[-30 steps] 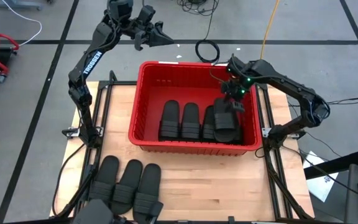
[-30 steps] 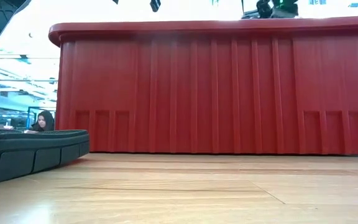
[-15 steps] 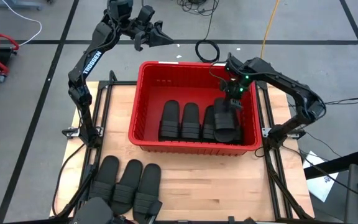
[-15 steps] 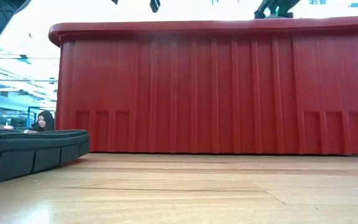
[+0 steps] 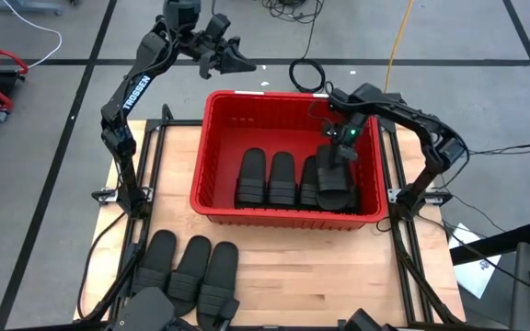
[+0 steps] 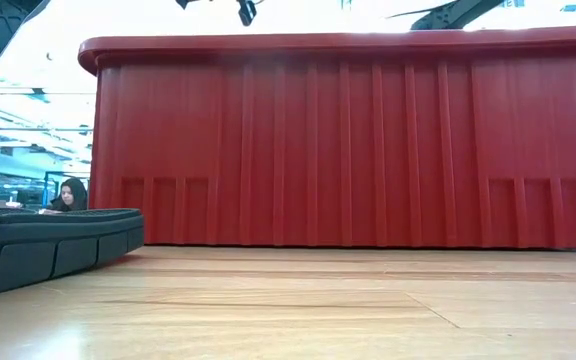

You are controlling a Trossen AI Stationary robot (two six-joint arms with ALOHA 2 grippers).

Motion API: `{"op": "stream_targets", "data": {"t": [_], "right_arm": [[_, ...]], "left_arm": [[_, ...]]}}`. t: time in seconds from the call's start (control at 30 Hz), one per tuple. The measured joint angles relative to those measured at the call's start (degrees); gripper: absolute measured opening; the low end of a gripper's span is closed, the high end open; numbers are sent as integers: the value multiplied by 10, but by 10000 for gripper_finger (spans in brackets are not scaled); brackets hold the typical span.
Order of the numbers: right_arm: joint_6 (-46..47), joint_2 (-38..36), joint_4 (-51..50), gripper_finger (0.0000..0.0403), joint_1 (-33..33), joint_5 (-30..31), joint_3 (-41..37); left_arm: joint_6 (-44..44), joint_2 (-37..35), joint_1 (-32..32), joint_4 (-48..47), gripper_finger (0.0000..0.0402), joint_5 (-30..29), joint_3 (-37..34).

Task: Pick and place slides into bin
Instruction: Put the black slide into the red bin

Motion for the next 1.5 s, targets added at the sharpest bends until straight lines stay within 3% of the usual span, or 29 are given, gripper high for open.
{"op": "stream_targets", "data": {"t": [0.23, 0.43, 0.63, 1.07, 1.37, 1.5], "right_arm": [[1, 31, -10, 211, 1, 47, 0], [-1, 33, -33, 210, 2, 49, 0], [12, 31, -27, 210, 2, 101, 0], [18, 31, -4, 210, 13, 116, -30], [18, 31, -15, 208, 21, 57, -60], [-7, 31, -34, 168, 21, 46, -60]], "left_arm": [[0, 0, 0, -6, 19, 0, 0], [0, 0, 0, -6, 19, 0, 0], [7, 0, 0, -6, 19, 1, 0], [15, 0, 0, -6, 19, 1, 0], [15, 0, 0, -6, 19, 1, 0], [16, 0, 0, -6, 19, 1, 0]]}}
